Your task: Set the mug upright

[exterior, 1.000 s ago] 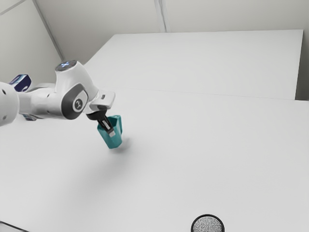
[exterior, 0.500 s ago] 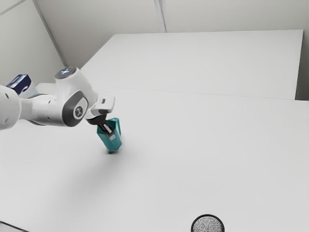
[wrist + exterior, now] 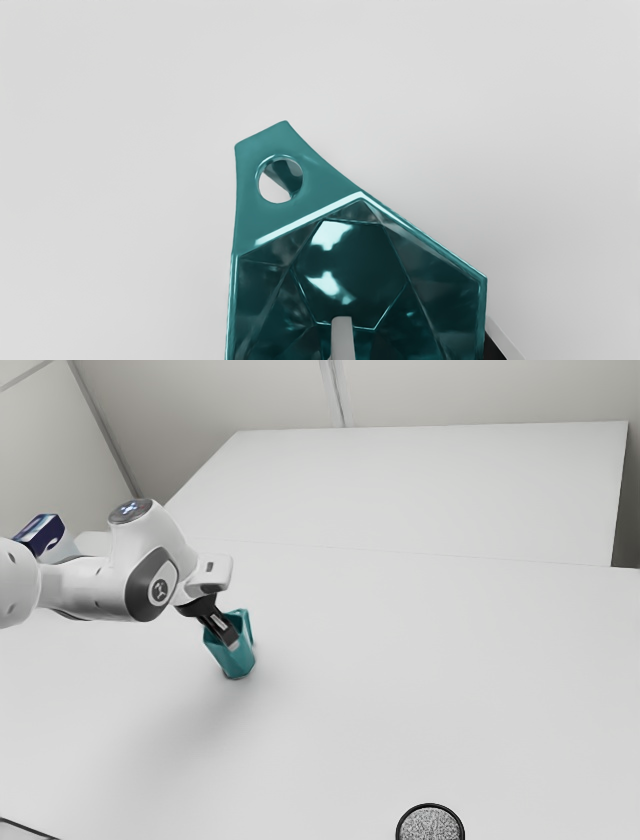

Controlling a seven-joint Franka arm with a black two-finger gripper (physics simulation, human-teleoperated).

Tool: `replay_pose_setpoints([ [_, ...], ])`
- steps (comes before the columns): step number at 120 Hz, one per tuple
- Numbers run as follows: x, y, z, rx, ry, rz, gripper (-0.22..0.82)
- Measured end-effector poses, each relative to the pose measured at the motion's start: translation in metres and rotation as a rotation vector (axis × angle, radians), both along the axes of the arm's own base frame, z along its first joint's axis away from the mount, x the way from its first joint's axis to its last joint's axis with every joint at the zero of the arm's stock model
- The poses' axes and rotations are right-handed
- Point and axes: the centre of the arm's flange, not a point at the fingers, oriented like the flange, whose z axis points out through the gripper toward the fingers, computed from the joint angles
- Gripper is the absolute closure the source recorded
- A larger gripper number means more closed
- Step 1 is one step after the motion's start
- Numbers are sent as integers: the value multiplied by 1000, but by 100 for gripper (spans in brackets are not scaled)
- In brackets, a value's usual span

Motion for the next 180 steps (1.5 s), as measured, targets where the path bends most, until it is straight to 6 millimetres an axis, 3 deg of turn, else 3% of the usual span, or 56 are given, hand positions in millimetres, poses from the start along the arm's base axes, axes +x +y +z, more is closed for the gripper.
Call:
replay_pose_setpoints([
  [41,0,-14,6,-10,-9,-10,20],
  [77,-1,-20,48,-22,-68,-12,12],
  [93,14,-22,81,-27,-95,-8,8],
  [118,59,-21,144,-65,-49,37,3],
  [138,85,-25,172,-78,64,83,1],
  [149,98,-41,192,-52,107,86,1],
  [160,102,-58,193,-14,166,87,1],
  [180,98,-57,185,5,247,140,0],
])
